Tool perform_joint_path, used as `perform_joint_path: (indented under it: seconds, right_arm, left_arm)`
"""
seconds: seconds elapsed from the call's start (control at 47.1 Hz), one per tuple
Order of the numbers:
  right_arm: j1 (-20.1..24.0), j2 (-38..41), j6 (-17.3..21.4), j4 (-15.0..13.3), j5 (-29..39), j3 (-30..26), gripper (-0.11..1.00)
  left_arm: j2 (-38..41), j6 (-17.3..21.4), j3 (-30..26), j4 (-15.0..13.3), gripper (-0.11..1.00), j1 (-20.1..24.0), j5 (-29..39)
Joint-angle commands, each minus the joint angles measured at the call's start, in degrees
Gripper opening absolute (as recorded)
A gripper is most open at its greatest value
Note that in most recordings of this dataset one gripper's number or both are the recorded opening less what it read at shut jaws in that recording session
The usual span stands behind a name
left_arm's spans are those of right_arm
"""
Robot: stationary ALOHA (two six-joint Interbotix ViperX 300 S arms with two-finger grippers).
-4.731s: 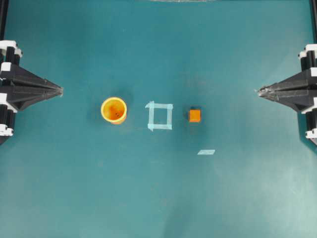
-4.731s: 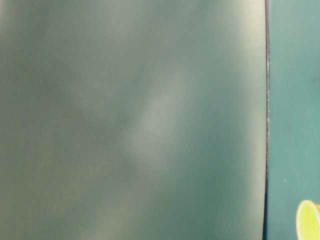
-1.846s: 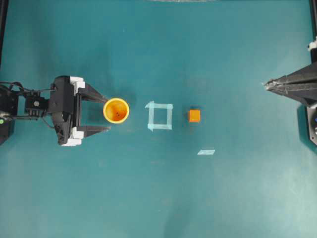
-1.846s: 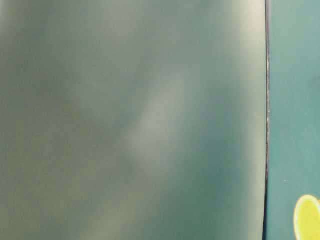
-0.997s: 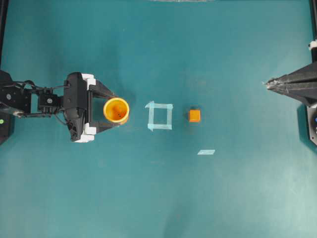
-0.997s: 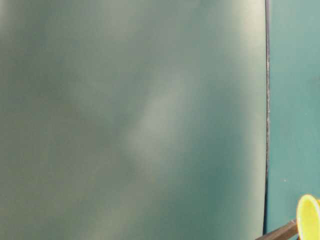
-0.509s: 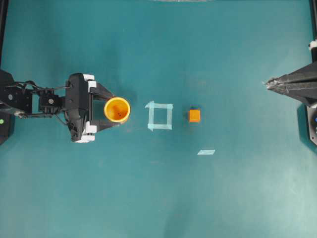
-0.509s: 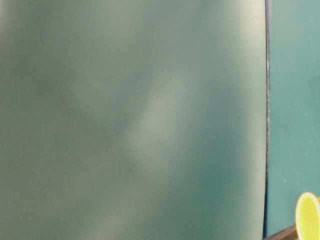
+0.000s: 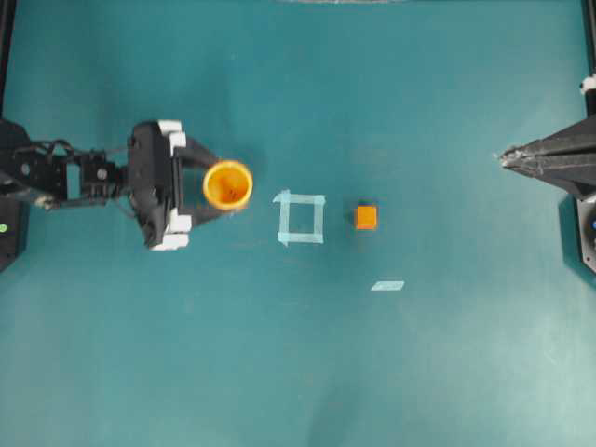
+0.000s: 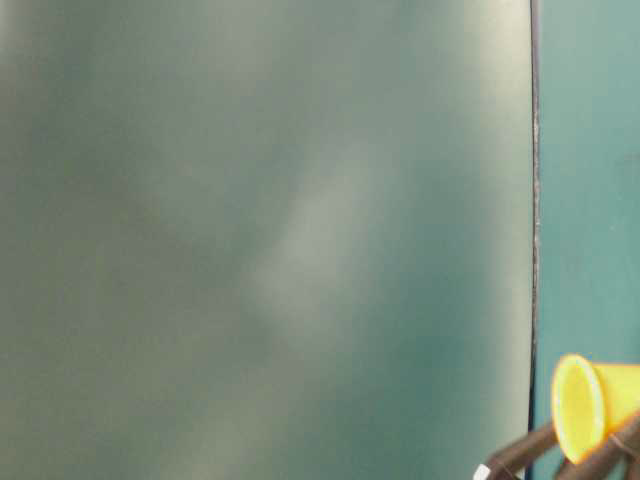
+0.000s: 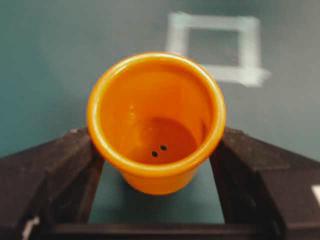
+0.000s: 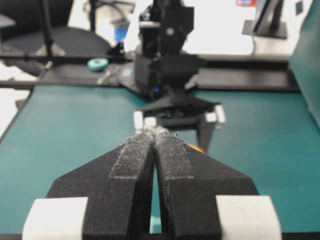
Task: Move the cup backward with left arm.
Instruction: 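Lift and drag the cup with the left gripper toward the back edge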
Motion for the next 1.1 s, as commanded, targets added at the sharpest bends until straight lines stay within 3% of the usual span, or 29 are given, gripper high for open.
perform_joint_path:
  seconds: [0.0,0.573,1.082]
  right_arm:
    - [0.0,0.3,0.1,-0.1,-0.3,-1.9,0.0]
    - [0.0,0.2,0.1,-0.1,-0.3,-2.1,0.0]
    - [0.0,0.2,-0.1,-0.1,-0.2,-2.1,-0.01]
  left_arm:
    - [-0.9,-0.1,-1.8,0.0,0.64,2.1,0.8]
    - [-0.4,-0.1,-5.2,0.0,0.64,12.2,4.5]
    - [1.7,-0.3,-12.0,0.1,0.64,20.3,9.5]
